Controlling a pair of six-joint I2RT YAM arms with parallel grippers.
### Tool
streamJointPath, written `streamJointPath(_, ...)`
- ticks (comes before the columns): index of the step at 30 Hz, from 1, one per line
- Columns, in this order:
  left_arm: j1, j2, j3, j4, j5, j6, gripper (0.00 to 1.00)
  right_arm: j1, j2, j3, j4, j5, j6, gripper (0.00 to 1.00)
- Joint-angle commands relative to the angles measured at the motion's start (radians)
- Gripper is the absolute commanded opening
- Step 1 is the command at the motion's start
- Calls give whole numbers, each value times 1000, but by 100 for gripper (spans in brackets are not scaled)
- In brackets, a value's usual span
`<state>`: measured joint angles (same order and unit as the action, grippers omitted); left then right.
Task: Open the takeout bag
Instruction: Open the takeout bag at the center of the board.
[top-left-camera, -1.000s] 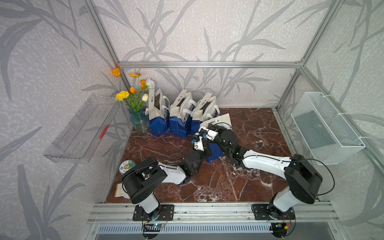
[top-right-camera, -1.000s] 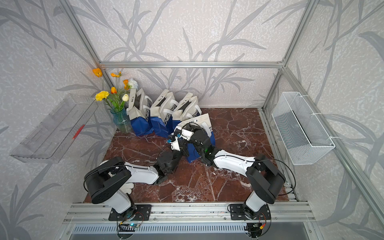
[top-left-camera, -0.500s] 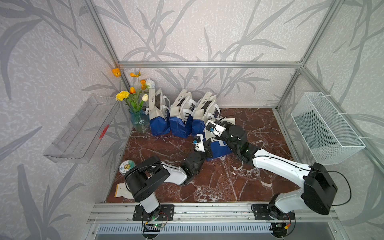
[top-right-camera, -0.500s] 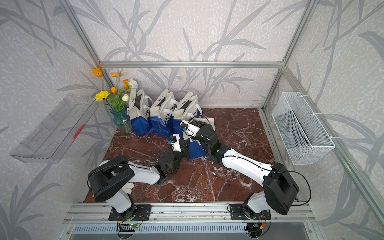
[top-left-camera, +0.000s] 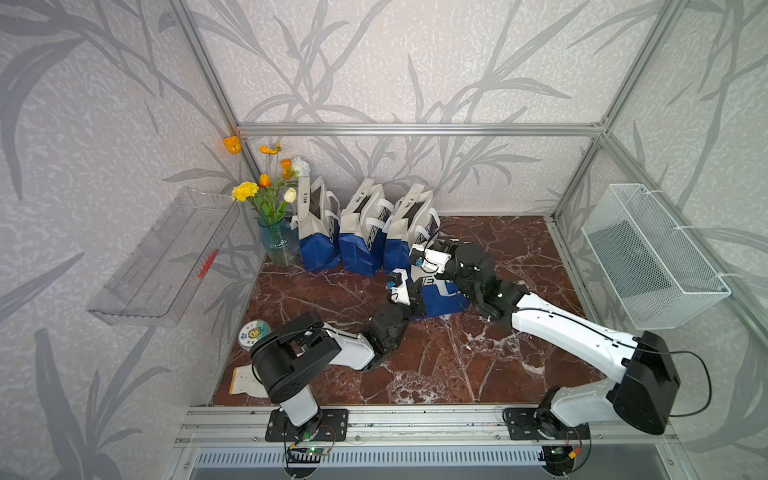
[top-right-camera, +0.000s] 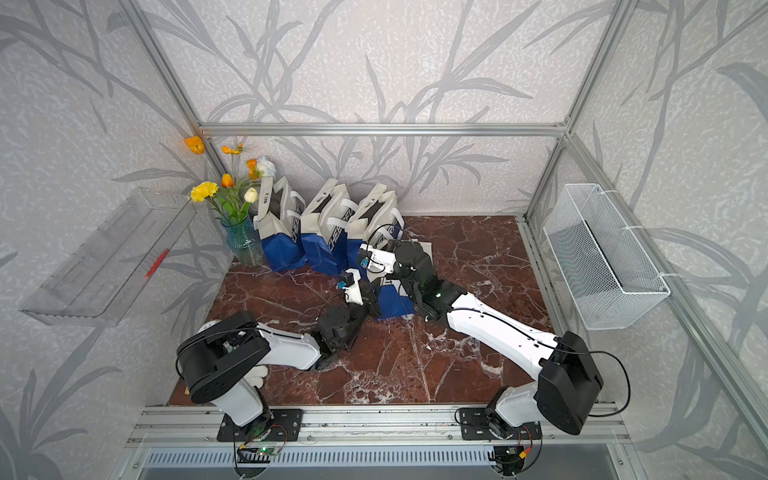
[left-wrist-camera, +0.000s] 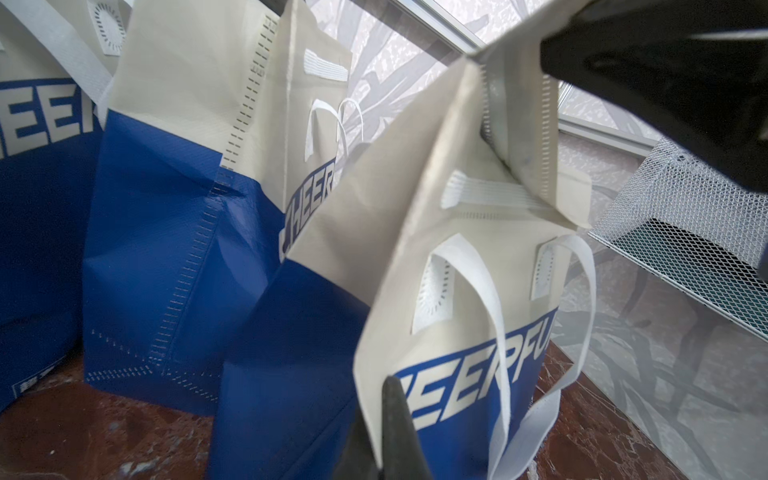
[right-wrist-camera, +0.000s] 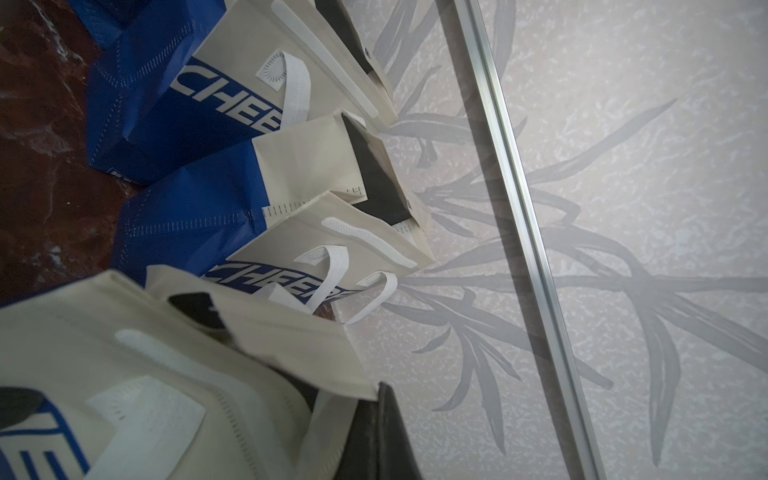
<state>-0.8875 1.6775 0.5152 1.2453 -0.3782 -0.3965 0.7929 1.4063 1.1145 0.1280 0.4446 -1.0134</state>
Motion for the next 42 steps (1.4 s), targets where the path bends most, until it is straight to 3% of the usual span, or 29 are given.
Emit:
streamJointPath(1,-6,43,-24,-152,-36,2,0,4,-38,98,14,123,-63,0)
streamJointPath(9,-26,41,-18,-202,-77,37,0,36,-17,178,-49,166,-86,0)
streamJointPath(15,-31,20,-14,-211,-76,29,0,35,-91,154,-146,79,114,0)
streamJointPath(16,-31,14,-9,-218,-73,26,0,35,-119,120,-126,61,147,5)
streamJointPath(18,-35,2,4,-235,-59,25,0,26,-202,5,-41,-3,220,31)
streamJointPath(20,-40,-5,12,-245,-57,30,0,17,-275,-112,40,-75,241,45)
streamJointPath(25,-46,-14,22,-254,-56,41,0,6,-371,-262,61,-177,312,57)
streamJointPath(33,-47,-23,18,-256,-67,41,0,6,-313,-319,74,-254,328,61)
streamJointPath(42,-47,-36,16,-264,-69,47,0,6,-189,-290,147,-192,291,55)
